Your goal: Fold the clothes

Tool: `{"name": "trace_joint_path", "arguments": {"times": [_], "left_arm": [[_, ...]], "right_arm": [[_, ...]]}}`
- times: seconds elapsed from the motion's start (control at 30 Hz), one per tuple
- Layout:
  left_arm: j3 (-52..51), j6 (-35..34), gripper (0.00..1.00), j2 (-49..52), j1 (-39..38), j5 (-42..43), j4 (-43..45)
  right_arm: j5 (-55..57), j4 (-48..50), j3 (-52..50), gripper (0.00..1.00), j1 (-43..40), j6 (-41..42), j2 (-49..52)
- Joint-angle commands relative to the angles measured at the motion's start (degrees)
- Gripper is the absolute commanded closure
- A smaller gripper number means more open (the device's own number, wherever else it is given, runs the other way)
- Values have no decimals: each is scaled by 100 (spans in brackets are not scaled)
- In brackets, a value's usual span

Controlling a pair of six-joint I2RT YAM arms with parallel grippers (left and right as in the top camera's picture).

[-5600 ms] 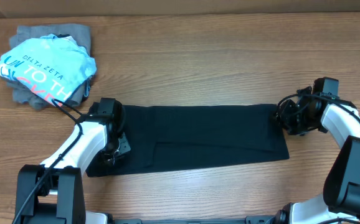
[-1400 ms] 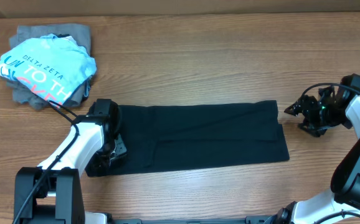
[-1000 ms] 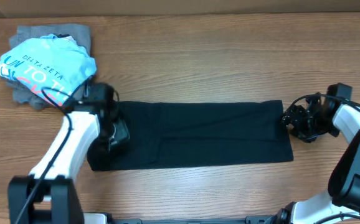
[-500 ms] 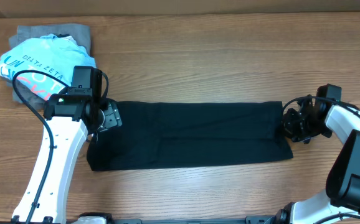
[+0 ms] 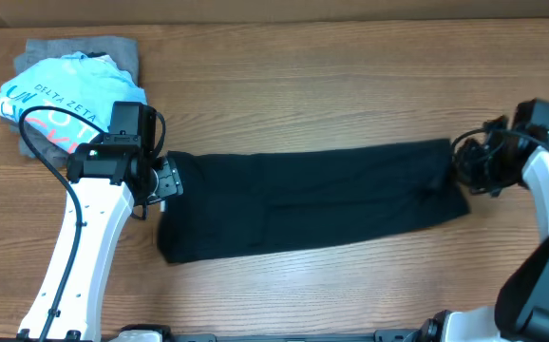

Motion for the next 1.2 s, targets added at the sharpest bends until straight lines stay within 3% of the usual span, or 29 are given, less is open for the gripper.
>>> {"name": "trace_joint_path", "arguments": {"times": [0.0, 0.33, 0.63, 1.17], "left_arm": [[72, 87, 25, -31, -33, -76, -15], [72, 85, 26, -31, -31, -79, -22], [72, 87, 26, -31, -31, -79, -24], [72, 85, 26, -31, -33, -74, -66]], "right_arm": [[92, -142, 428, 96, 98, 4, -348], [13, -592, 669, 96, 1735, 190, -579], [577, -282, 601, 95, 3346, 1091, -426], [616, 597, 378, 96, 5073, 2437, 354]]}}
